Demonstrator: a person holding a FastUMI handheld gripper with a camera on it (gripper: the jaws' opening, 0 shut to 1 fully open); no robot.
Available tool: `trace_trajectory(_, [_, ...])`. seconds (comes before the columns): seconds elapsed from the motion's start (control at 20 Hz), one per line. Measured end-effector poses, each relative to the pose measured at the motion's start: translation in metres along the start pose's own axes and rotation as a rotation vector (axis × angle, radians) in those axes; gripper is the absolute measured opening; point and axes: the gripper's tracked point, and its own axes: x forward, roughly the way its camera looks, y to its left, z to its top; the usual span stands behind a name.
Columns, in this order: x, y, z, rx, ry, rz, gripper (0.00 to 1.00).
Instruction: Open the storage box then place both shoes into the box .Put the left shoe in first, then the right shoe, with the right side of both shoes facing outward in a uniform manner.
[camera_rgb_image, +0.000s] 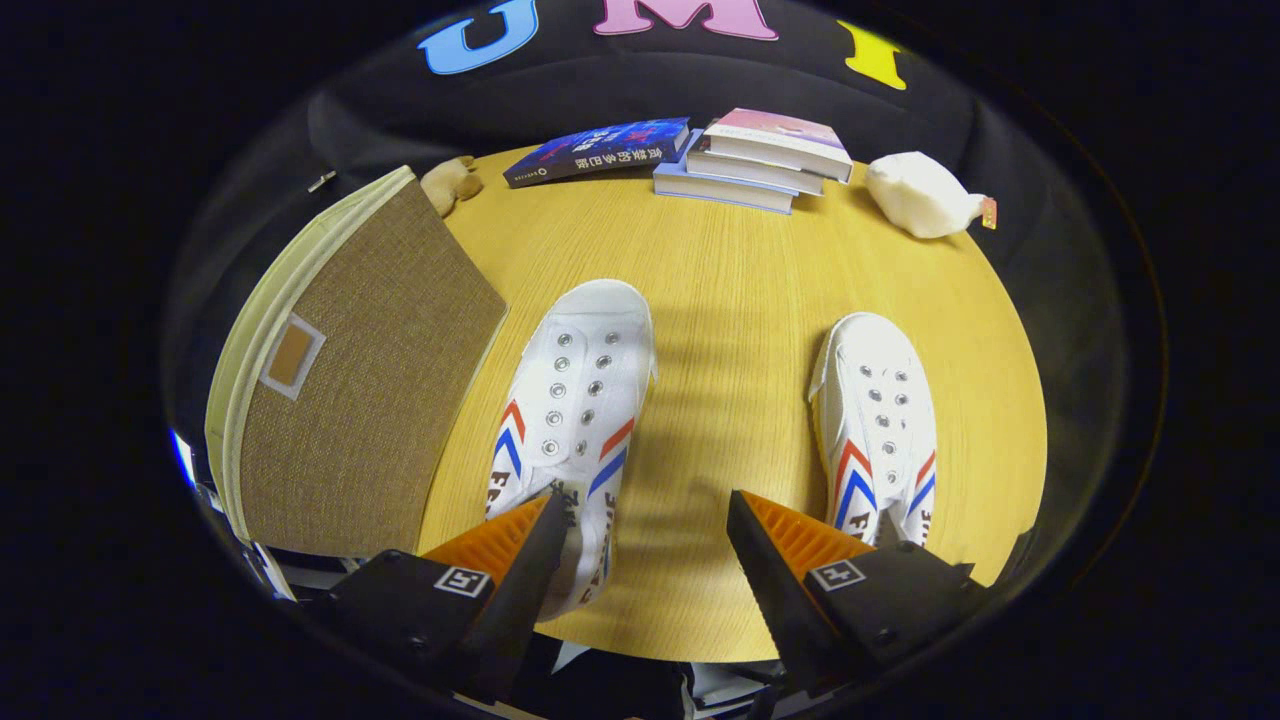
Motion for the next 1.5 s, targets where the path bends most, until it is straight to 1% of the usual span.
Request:
trace_trajectory(0.05, [0.006, 0.004, 0.005, 0.014, -0.012, 0.030, 0.99])
trace_trajectory(0.2, [0.021, 0.004, 0.008, 0.015, 0.007, 0.061, 0.87])
trace_trajectory(0.25, [0.024, 0.008, 0.007, 0.015, 0.014, 0.081, 0.85])
trace_trajectory(0.3, [0.026, 0.011, 0.007, 0.010, 0.020, 0.097, 0.76])
trace_trajectory(0.35, [0.026, 0.015, 0.008, 0.009, 0.018, 0.116, 0.70])
trace_trajectory(0.4, [0.027, 0.019, 0.007, 0.009, 0.020, 0.129, 0.61])
trace_trajectory(0.45, [0.027, 0.021, 0.006, 0.016, 0.021, 0.145, 0.55])
trace_trajectory(0.5, [0.027, 0.024, 0.006, 0.032, 0.025, 0.161, 0.45])
trace_trajectory(0.55, [0.028, 0.024, 0.005, 0.060, 0.031, 0.164, 0.40])
trace_trajectory(0.6, [0.028, 0.024, 0.005, 0.094, 0.035, 0.170, 0.28])
trace_trajectory(0.65, [0.028, 0.024, 0.006, 0.123, 0.043, 0.174, 0.27])
trace_trajectory(0.7, [0.029, 0.022, 0.005, 0.160, 0.044, 0.174, 0.21])
trace_trajectory(0.75, [0.026, 0.021, 0.006, 0.190, 0.040, 0.171, 0.19])
trace_trajectory(0.8, [0.029, 0.021, 0.006, 0.203, 0.044, 0.170, 0.09])
trace_trajectory(0.85, [0.027, 0.021, 0.007, 0.221, 0.040, 0.172, 0.09])
trace_trajectory(0.9, [0.027, 0.022, 0.008, 0.227, 0.043, 0.176, 0.05])
trace_trajectory(1.15, [0.009, 0.030, 0.021, 0.310, 0.017, 0.171, 0.05])
trace_trajectory(1.3, [-0.020, 0.032, 0.036, 0.360, -0.030, 0.161, 0.05])
trace_trajectory(1.5, [-0.077, 0.033, 0.064, 0.389, -0.108, 0.126, 0.05])
